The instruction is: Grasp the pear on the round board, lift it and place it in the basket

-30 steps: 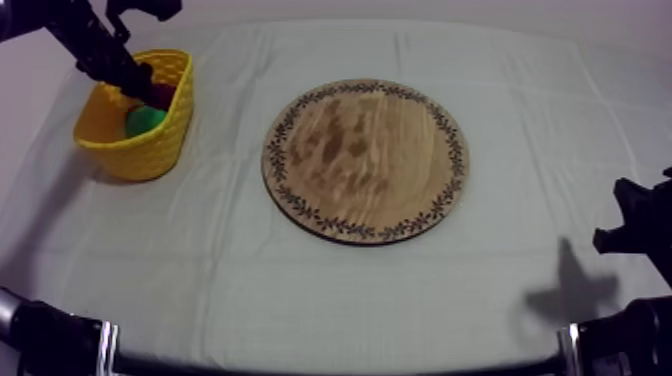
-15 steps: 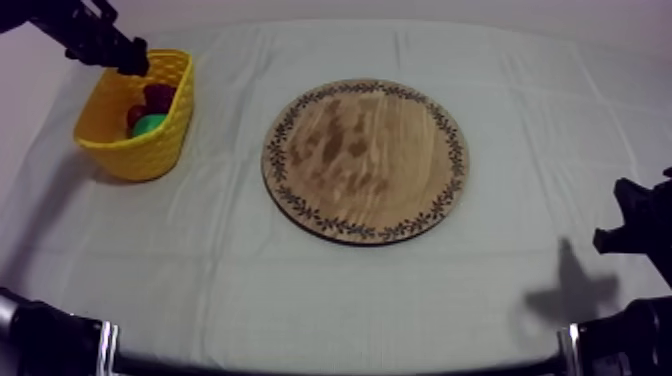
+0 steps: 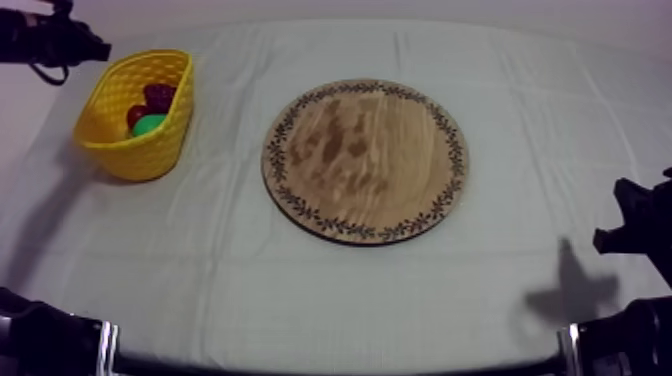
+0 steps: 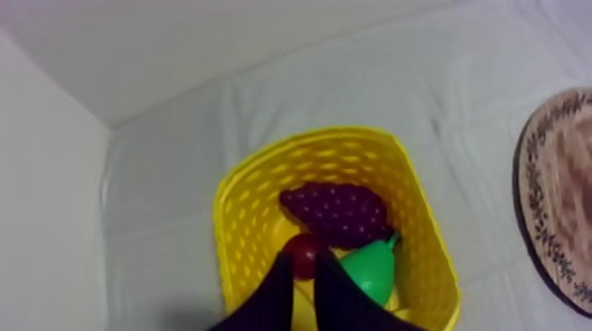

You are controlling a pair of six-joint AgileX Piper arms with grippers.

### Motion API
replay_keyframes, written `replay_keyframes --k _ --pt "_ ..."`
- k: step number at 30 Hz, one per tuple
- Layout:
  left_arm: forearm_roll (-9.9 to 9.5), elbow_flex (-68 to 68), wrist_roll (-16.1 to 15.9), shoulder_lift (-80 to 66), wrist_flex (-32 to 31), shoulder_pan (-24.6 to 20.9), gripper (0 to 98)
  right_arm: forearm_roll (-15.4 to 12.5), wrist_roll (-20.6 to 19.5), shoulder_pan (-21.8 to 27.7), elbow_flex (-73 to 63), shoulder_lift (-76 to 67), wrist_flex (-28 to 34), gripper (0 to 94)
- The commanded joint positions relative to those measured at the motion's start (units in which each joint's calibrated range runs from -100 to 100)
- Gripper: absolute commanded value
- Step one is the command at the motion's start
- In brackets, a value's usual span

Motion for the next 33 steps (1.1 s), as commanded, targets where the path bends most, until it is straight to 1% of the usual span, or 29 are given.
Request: replay_keyframes --k 1,7,10,15,21,27,33 --pt "0.16 4.6 1.2 -7.6 -2.3 -0.8 1.4 0.0 0.0 0.0 0.1 0.0 0.0 0.5" --pt "0.32 19.8 6.7 -25.3 -12.5 -3.8 0.2 0.0 0.0 0.0 0.1 0.0 0.0 0.5" --pt "0.42 27.5 7.7 -34.7 -14.9 -4.3 0.1 0.0 0.0 0.0 0.1 0.0 0.0 0.5" --pt "0.52 38.5 8.7 -50.0 -16.2 -3.8 0.0 0.0 0.0 0.0 0.1 0.0 0.0 0.5" --pt "0.59 48.1 8.8 -64.2 -16.3 -2.3 0.0 0.0 0.0 0.0 0.1 0.0 0.0 0.5" --pt "0.59 55.3 8.2 -71.9 -16.3 -2.0 0.0 0.0 0.0 -0.1 0.1 0.0 0.0 0.5" --pt "3.66 58.6 5.1 -76.0 -15.3 -2.0 0.0 0.0 0.0 -0.1 0.1 0.0 0.0 0.5"
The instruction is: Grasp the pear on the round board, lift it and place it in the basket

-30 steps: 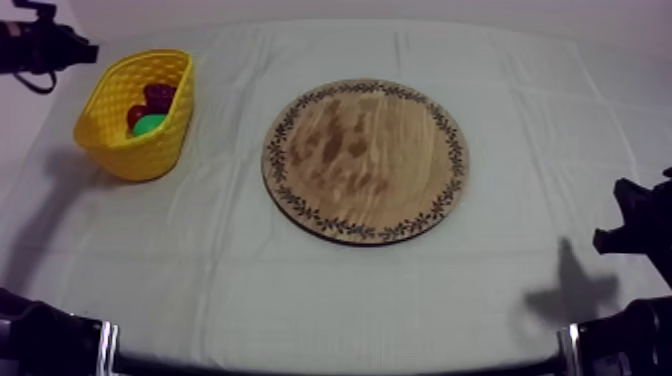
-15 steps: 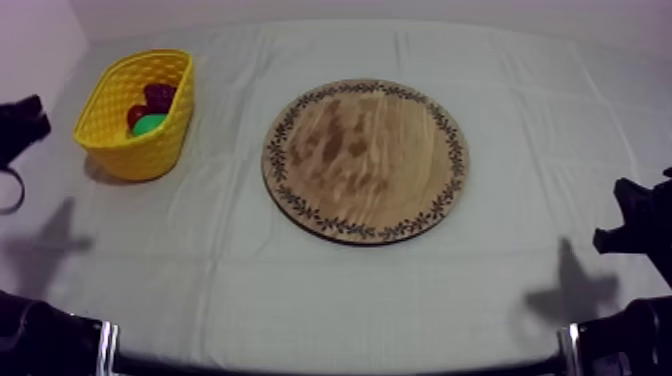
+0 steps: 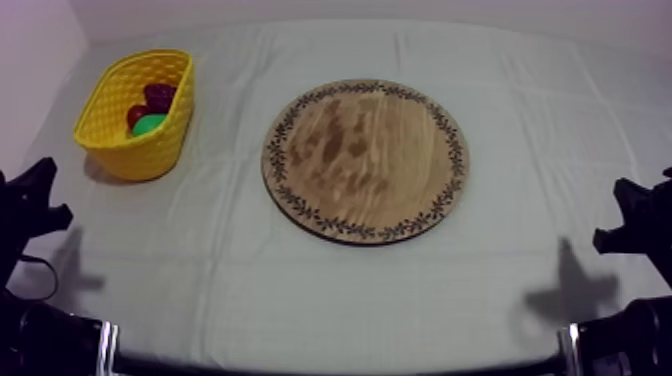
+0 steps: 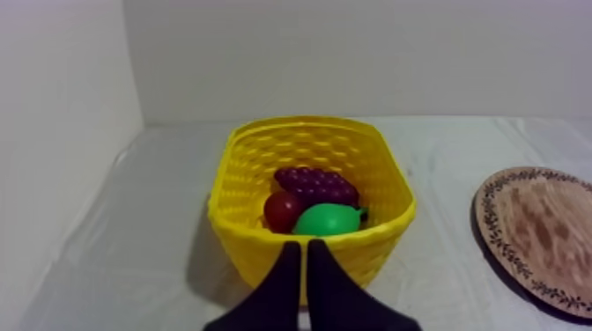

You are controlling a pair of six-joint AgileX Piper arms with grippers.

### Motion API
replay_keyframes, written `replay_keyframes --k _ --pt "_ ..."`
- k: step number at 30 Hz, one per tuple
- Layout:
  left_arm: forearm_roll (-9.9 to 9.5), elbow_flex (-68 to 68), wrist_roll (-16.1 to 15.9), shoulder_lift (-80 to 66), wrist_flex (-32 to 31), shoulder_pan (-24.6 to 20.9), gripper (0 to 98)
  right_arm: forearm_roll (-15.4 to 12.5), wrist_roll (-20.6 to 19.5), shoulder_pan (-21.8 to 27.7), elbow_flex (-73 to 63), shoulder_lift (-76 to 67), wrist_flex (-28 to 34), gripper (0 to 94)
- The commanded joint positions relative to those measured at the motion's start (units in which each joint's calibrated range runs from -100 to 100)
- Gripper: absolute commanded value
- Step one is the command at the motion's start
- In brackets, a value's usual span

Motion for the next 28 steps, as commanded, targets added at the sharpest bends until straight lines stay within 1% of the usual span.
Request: replay_keyframes --k 1,7,10,16,28 --pt "1.07 0.4 -1.3 -1.4 0.6 0.0 0.0 0.0 0.0 0.0 0.1 0.0 0.0 0.5" --pt "3.02 0.7 -3.5 -2.3 3.3 0.3 0.0 0.0 0.0 0.0 0.1 0.0 0.0 0.5" --pt "3.57 0.7 -3.7 -2.4 4.3 0.1 0.0 0.0 0.0 0.0 0.1 0.0 0.0 0.5" --pt "3.87 0.7 -3.1 -2.4 4.9 -0.2 0.0 0.0 0.0 0.0 0.1 0.0 0.0 0.5" --pt "3.89 0.7 -3.6 -2.4 5.5 -0.5 0.0 0.0 0.0 0.0 0.1 0.0 0.0 0.5"
